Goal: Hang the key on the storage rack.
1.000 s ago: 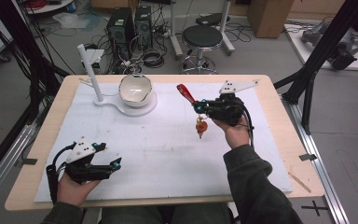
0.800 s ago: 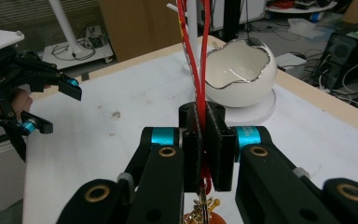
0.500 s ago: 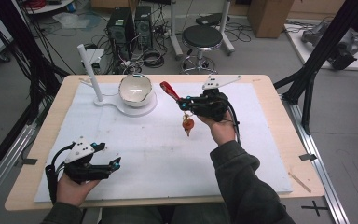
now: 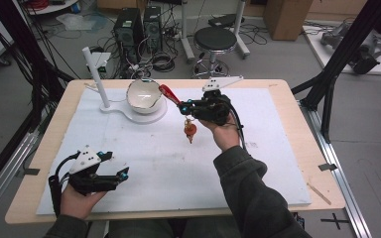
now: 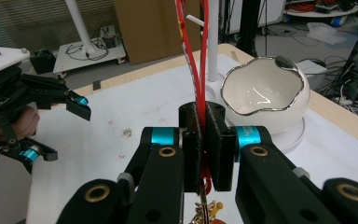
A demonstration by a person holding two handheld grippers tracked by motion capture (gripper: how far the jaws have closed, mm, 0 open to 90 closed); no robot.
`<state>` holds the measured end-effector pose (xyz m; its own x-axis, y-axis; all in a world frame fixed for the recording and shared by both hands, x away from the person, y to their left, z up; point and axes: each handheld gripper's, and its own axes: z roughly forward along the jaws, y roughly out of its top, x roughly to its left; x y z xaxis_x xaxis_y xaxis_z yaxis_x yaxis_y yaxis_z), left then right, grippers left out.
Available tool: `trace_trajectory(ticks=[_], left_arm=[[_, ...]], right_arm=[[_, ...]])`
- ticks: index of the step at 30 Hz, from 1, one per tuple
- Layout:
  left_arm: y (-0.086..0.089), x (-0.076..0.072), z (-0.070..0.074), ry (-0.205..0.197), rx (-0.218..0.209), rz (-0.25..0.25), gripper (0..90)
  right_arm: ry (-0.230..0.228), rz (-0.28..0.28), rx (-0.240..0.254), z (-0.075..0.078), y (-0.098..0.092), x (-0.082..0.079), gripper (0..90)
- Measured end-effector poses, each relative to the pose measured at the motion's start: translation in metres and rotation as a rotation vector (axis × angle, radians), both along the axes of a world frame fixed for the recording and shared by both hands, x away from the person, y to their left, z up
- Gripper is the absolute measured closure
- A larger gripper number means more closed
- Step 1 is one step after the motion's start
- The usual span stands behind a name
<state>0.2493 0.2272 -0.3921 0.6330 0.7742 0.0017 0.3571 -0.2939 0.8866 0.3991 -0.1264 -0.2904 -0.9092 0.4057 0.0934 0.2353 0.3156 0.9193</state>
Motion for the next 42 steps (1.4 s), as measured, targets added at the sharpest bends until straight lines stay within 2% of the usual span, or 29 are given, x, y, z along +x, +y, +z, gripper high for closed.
trace_trajectory(ticks=[25, 42], left_arm=[[-0.001, 0.002, -0.001, 0.006, -0.010, -0.005, 21.8], [0.001, 0.001, -0.001, -0.003, -0.012, -0.003, 21.8]], right_arm=[[0.006, 0.066, -0.008, 0.007, 0.048, 0.017, 85.5], [0.006, 0.090, 0.010, 0.009, 0.073, 0.023, 85.5]])
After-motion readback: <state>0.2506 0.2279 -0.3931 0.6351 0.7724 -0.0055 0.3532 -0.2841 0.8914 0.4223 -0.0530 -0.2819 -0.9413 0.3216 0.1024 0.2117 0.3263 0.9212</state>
